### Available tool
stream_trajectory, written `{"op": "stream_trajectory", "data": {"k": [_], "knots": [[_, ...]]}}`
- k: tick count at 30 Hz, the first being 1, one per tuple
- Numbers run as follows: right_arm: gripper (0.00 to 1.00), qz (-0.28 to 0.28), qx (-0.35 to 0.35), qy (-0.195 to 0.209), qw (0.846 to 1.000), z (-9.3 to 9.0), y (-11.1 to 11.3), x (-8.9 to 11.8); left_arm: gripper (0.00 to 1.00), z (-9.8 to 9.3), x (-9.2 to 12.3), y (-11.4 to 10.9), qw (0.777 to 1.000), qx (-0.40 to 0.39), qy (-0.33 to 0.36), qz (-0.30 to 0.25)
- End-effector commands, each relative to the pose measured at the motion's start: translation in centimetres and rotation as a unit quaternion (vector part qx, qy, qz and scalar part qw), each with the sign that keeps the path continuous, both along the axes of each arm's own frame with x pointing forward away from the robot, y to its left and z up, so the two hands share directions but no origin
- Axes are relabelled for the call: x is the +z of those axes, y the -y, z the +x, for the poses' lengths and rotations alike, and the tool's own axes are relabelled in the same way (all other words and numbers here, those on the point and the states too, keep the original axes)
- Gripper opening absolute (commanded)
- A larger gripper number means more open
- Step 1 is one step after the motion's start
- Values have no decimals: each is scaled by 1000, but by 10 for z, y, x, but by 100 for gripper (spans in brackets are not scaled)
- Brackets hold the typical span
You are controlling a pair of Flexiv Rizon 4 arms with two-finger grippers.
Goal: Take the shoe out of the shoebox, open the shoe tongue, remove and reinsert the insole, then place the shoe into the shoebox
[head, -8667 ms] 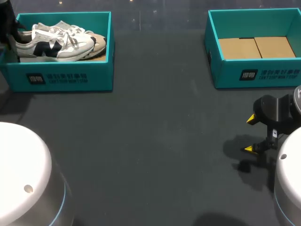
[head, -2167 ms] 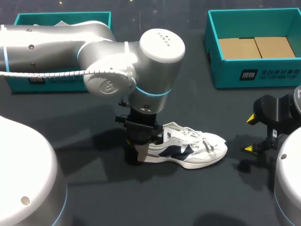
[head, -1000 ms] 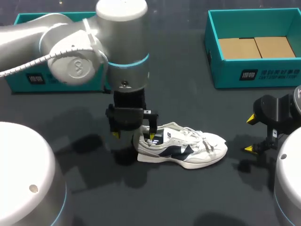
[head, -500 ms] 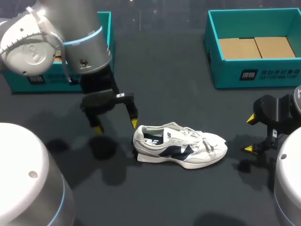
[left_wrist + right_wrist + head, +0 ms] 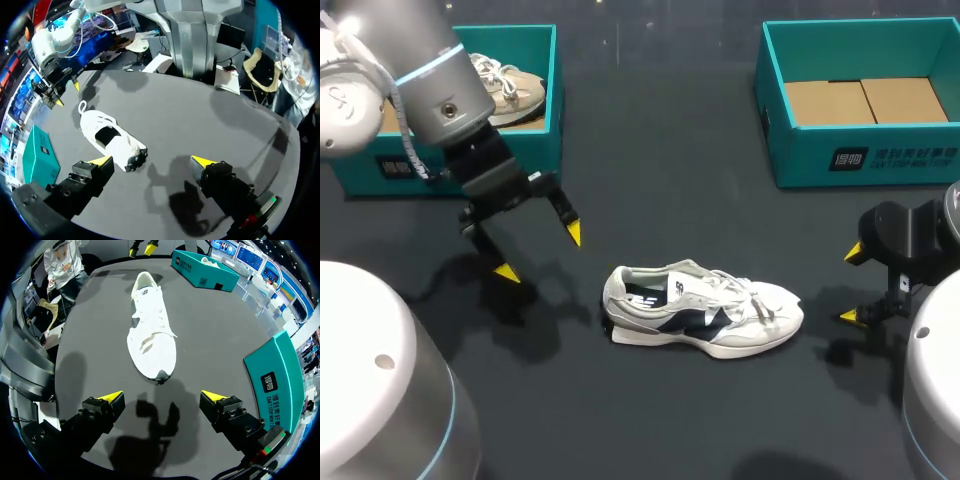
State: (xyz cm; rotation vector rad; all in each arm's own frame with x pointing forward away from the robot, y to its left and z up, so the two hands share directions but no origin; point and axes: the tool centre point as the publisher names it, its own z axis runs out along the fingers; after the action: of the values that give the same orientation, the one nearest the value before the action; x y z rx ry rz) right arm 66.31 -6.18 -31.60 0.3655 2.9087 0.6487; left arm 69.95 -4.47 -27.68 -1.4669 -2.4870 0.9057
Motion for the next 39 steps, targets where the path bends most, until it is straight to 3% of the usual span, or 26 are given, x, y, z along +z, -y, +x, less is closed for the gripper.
{"op": "stream_trajectory", "data": {"k": [1,10,16,21,32,35,39], "knots": [[100,-1,-1,1,1000,-2,0,0,100,8,-6,-1,982,91,-164,11],[100,-1,-1,1,1000,-2,0,0,100,8,-6,-1,982,91,-164,11],[100,-1,-1,1,1000,-2,0,0,100,5,-22,-24,964,149,-214,-56],[100,-1,-1,1,1000,-2,0,0,100,-7,-27,-40,940,202,-234,-143],[100,-1,-1,1,1000,-2,0,0,100,-7,-27,-40,940,202,-234,-143],[100,-1,-1,1,1000,-2,0,0,100,-5,-40,-36,935,241,-204,-160],[100,-1,-1,1,1000,-2,0,0,100,-1,-58,-40,911,284,-234,-185]]}}
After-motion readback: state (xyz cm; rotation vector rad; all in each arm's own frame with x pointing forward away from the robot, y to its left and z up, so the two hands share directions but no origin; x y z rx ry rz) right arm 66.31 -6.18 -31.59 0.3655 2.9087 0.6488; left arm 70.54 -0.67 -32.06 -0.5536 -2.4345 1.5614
